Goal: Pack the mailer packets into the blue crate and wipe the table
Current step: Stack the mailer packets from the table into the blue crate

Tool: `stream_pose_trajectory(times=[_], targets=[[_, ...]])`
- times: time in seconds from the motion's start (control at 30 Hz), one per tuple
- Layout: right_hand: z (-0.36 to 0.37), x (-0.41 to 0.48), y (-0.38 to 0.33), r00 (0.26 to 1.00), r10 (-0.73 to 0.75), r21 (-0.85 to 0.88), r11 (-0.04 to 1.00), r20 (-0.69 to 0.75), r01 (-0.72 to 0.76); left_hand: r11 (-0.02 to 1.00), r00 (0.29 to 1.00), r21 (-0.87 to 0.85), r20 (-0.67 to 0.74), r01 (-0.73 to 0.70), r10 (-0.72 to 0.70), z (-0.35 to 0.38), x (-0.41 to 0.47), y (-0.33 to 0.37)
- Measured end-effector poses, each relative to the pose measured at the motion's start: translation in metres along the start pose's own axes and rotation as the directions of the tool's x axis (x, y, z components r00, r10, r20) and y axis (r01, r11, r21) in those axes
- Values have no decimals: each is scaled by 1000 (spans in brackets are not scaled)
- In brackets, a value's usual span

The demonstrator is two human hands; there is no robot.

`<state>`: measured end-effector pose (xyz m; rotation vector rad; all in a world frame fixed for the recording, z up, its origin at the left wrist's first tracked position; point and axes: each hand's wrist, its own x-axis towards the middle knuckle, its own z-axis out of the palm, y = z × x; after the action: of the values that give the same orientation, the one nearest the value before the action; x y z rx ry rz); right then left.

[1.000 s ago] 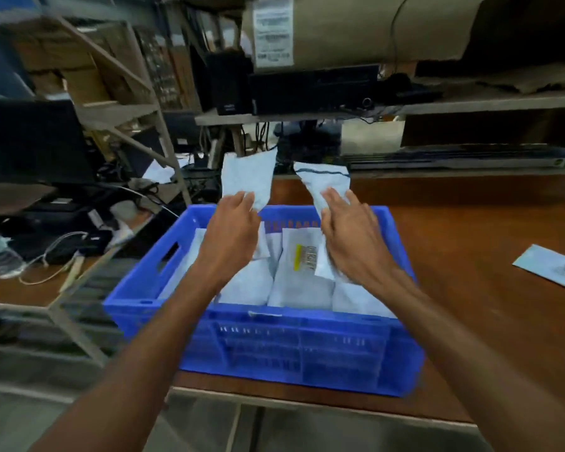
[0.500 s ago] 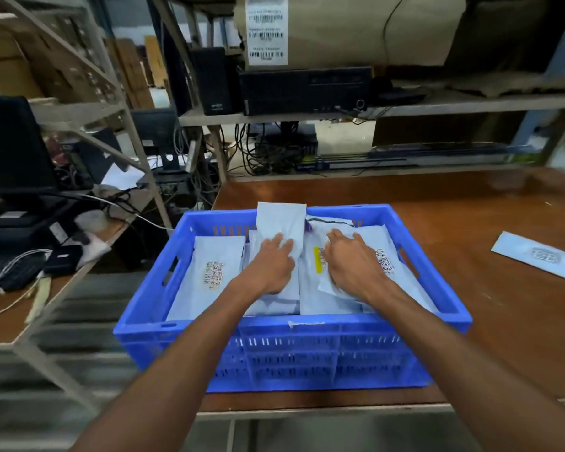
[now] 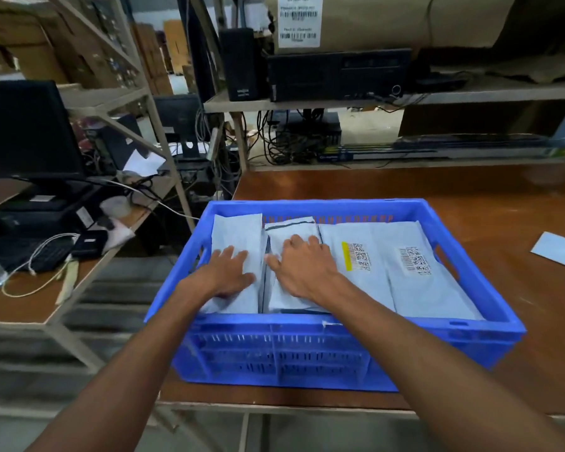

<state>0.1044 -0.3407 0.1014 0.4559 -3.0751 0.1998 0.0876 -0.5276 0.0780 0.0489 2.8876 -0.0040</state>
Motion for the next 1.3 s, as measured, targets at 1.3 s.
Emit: stream_pose_trajectory(times=[1.3], targets=[[-6,-238,599,668,723,259,689,-176,-677,764,819,-324,-70,-558,569,7,3,636]])
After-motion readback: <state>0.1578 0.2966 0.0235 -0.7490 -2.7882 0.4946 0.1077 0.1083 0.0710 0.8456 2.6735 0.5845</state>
